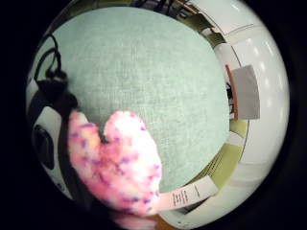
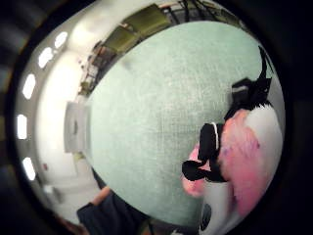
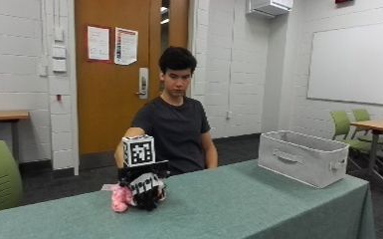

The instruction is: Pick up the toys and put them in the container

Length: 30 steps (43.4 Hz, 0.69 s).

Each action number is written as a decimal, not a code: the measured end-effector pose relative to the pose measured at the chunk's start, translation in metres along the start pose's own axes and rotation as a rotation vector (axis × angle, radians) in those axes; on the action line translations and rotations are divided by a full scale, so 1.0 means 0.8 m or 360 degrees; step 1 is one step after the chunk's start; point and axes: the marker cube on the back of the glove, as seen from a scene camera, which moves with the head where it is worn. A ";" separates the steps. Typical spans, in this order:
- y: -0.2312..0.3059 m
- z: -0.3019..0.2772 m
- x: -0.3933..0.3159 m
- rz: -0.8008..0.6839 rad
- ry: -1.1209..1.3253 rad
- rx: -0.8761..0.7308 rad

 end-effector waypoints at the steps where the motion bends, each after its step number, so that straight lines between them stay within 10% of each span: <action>1: -0.002 -0.002 -0.001 -0.0004 0.0013 0.0005; 30: -0.073 -0.151 -0.165 -0.0244 0.0015 -0.0058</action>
